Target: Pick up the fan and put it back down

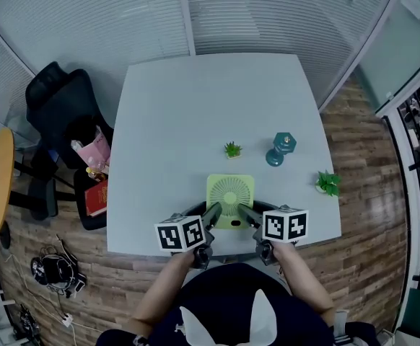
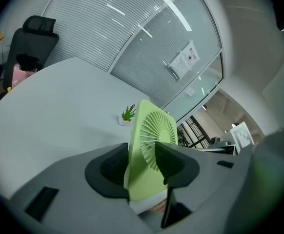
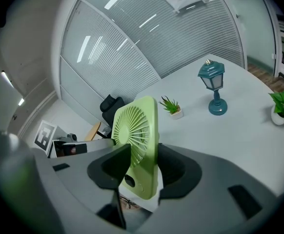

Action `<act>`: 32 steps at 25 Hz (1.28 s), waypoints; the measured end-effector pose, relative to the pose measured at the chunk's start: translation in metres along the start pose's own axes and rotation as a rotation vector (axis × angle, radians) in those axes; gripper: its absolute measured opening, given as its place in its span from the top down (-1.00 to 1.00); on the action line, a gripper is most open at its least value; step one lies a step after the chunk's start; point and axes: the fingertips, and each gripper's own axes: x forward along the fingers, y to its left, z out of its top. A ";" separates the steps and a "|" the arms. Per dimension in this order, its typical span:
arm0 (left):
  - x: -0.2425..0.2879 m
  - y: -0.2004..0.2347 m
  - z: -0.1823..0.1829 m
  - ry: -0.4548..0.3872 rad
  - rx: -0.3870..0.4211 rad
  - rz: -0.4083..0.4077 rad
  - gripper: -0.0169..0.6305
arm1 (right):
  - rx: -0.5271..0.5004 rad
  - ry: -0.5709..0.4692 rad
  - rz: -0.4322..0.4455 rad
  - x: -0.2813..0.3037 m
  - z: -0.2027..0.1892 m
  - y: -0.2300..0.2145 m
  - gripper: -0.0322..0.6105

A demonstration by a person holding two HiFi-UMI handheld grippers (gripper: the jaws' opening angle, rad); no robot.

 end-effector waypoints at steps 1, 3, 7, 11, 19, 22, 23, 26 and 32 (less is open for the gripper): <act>0.000 0.000 -0.001 0.004 0.001 -0.002 0.38 | 0.003 -0.003 -0.005 -0.001 -0.001 0.000 0.35; 0.000 -0.001 -0.003 0.011 0.004 -0.008 0.38 | 0.013 -0.012 -0.012 -0.002 -0.003 -0.001 0.36; 0.002 -0.003 -0.005 0.026 0.013 -0.014 0.38 | 0.031 -0.030 -0.025 -0.006 -0.005 -0.003 0.35; 0.003 -0.007 -0.006 0.039 0.014 -0.028 0.38 | 0.046 -0.050 -0.041 -0.010 -0.007 -0.004 0.35; 0.014 -0.021 -0.015 0.089 0.055 -0.064 0.38 | 0.093 -0.103 -0.085 -0.026 -0.012 -0.017 0.35; 0.021 -0.030 -0.020 0.115 0.078 -0.090 0.38 | 0.118 -0.130 -0.110 -0.035 -0.017 -0.025 0.35; 0.023 -0.034 -0.022 0.125 0.086 -0.098 0.38 | 0.128 -0.139 -0.119 -0.038 -0.018 -0.028 0.35; 0.031 -0.044 -0.026 0.156 0.113 -0.119 0.38 | 0.161 -0.171 -0.144 -0.048 -0.022 -0.036 0.35; 0.047 -0.068 -0.037 0.211 0.169 -0.172 0.38 | 0.220 -0.226 -0.194 -0.072 -0.029 -0.055 0.35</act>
